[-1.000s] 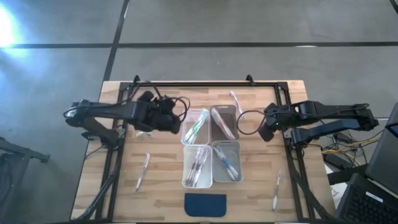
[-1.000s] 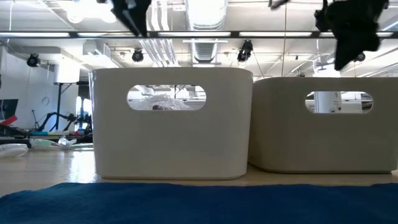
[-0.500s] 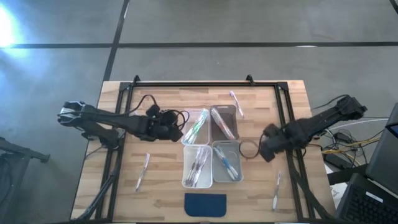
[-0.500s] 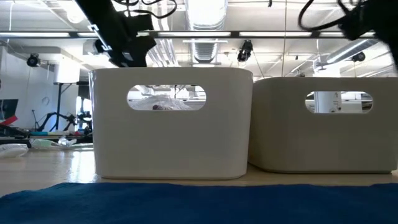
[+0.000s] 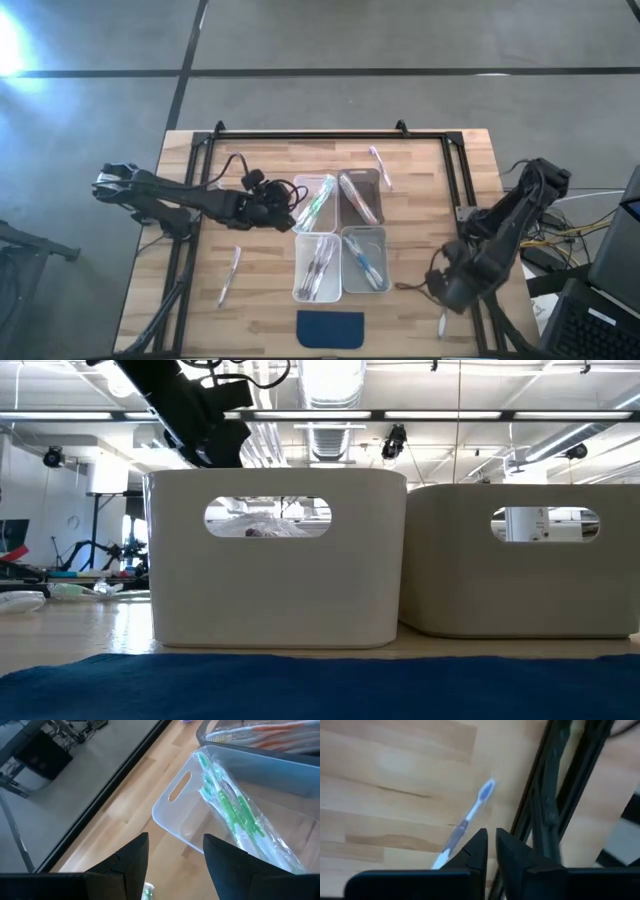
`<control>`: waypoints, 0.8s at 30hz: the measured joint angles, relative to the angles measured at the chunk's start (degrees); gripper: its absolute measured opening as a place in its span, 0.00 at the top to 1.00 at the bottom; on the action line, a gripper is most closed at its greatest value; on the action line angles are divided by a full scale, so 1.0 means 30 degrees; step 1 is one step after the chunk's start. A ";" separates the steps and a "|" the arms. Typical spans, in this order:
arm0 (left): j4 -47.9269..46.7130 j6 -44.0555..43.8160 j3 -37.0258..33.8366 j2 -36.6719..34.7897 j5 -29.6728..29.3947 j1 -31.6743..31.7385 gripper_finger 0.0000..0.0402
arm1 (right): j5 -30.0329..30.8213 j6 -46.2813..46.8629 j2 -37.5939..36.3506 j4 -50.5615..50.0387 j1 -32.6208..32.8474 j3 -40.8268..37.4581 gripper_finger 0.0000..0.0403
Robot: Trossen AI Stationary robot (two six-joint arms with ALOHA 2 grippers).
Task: Pick & Place Toothbrushes
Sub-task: Put the violet toothbrush into the white bin
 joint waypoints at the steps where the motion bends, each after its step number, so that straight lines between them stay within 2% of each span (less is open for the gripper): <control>1: 0.0014 0.0228 0.0000 0.0000 -0.0007 0.0000 0.52 | 0.0000 0.0765 0.0365 0.0197 0.0343 0.0131 0.89; 5: 0.0154 0.0899 0.0013 0.0000 -0.0007 0.0000 0.52 | -0.0007 0.2387 0.1922 0.1135 0.1344 0.0652 0.81; 11: 0.1060 0.1902 0.0022 0.0000 -0.0001 0.0000 0.52 | -0.0215 0.2464 0.3463 0.1298 0.1606 0.1138 0.67; 18: 0.1595 0.2256 0.0029 -0.0007 0.1060 0.0000 0.52 | -0.0204 0.2386 0.2779 0.2708 0.1591 -0.0997 0.55; 24: 0.1673 0.2373 0.0029 -0.0007 0.1071 0.0000 0.52 | -0.0204 0.2388 0.2162 0.5049 0.1306 -0.3068 0.49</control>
